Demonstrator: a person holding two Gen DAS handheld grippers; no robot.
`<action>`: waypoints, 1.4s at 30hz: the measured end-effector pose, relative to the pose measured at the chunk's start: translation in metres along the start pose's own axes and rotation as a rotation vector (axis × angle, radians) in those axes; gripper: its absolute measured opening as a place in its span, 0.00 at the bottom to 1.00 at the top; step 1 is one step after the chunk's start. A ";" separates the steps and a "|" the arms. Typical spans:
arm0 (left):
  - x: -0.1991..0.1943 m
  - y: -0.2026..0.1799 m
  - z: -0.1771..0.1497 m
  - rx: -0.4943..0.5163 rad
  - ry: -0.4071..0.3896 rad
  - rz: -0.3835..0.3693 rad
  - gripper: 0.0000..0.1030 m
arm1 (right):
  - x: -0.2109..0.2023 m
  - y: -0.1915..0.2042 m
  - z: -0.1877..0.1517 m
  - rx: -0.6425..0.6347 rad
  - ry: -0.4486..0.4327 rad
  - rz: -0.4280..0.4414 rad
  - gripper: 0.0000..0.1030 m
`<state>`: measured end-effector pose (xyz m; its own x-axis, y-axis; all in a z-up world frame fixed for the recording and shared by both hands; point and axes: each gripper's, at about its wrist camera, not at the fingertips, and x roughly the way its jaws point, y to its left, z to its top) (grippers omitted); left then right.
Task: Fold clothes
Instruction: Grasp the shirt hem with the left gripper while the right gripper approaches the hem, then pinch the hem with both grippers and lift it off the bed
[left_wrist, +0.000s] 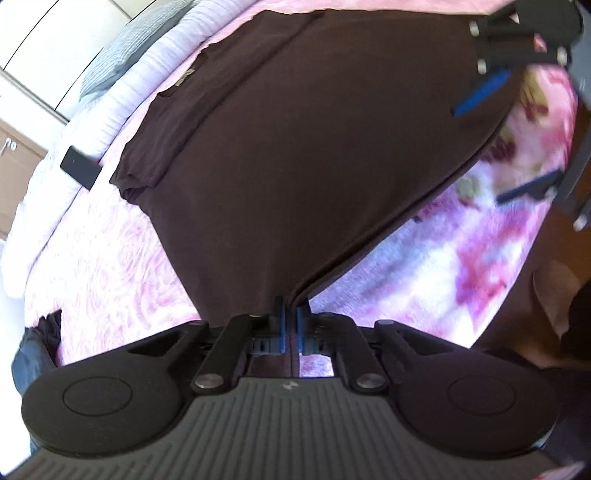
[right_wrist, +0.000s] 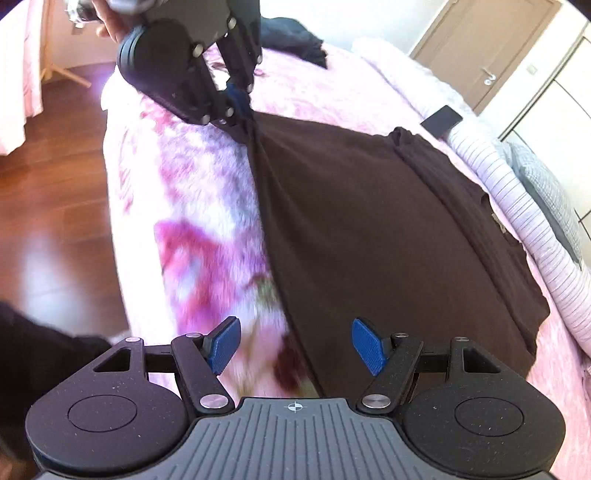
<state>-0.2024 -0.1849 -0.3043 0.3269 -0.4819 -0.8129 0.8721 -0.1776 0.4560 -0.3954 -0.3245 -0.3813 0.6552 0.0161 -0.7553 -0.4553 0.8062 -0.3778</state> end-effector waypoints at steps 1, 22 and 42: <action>-0.001 0.001 0.000 0.008 -0.004 -0.001 0.05 | 0.004 0.000 0.000 -0.012 0.000 -0.023 0.68; 0.027 -0.051 -0.035 0.437 -0.005 0.198 0.19 | 0.023 -0.077 -0.115 -0.417 0.137 -0.291 0.33; -0.077 -0.018 -0.036 0.415 -0.074 0.135 0.01 | -0.064 -0.081 -0.069 -0.364 0.108 -0.047 0.02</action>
<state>-0.2301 -0.1140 -0.2626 0.3879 -0.5816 -0.7150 0.5983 -0.4312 0.6753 -0.4418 -0.4319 -0.3395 0.6222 -0.0942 -0.7771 -0.6230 0.5416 -0.5644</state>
